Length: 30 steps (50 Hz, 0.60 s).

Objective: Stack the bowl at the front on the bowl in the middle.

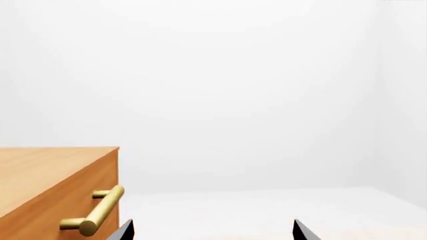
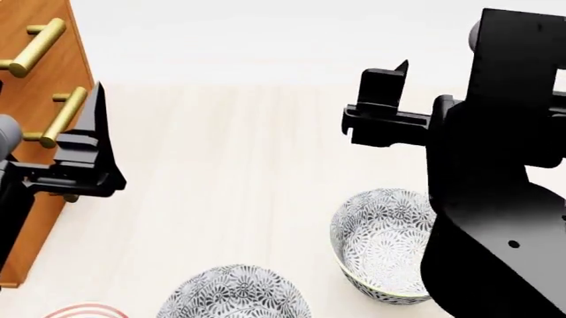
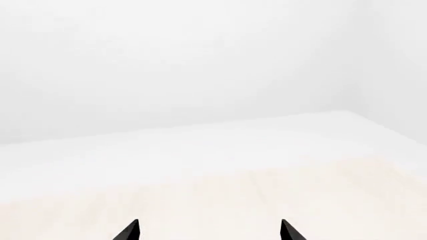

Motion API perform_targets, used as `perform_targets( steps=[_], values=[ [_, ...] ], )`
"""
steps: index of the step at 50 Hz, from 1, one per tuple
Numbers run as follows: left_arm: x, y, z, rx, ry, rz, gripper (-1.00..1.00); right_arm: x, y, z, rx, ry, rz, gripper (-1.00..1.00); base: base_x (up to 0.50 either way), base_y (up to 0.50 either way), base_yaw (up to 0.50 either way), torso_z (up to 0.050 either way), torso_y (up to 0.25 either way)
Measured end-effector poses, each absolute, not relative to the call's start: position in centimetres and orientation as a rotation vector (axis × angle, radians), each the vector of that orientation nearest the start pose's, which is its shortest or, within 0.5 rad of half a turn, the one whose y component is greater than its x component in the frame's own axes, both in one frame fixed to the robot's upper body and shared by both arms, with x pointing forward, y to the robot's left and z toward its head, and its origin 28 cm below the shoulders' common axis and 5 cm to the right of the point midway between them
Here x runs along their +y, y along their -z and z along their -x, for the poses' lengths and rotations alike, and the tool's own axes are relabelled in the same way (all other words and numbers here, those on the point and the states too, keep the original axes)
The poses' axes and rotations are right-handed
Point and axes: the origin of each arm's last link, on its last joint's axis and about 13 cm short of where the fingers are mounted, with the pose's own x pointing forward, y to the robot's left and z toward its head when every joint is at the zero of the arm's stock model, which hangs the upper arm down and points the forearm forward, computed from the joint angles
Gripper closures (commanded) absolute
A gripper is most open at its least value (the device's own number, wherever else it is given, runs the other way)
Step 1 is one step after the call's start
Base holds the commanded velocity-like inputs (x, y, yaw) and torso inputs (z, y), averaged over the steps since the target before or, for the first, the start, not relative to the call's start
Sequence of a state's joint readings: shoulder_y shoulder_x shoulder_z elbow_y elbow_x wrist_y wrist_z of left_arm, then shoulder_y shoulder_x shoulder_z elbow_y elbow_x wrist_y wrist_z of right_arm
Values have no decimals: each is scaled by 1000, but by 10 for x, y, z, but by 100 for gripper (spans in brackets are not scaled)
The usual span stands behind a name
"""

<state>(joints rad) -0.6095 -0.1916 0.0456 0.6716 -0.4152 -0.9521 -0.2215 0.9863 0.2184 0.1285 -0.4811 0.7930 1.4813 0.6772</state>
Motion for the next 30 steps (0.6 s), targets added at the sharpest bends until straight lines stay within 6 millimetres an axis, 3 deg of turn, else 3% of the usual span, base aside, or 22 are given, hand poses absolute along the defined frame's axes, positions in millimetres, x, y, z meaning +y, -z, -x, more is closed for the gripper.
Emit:
perform_targets(
  steps=[13, 30],
  values=[
    [208, -227, -252, -293, 110, 24, -100, -137, -298, -301, 214, 112, -103, -100, 0, 0, 0, 0, 0],
    [209, -230, -252, -294, 110, 22, -100, -158, -312, -314, 358, 122, -169, -100, 0, 0, 0, 0, 0]
  ],
)
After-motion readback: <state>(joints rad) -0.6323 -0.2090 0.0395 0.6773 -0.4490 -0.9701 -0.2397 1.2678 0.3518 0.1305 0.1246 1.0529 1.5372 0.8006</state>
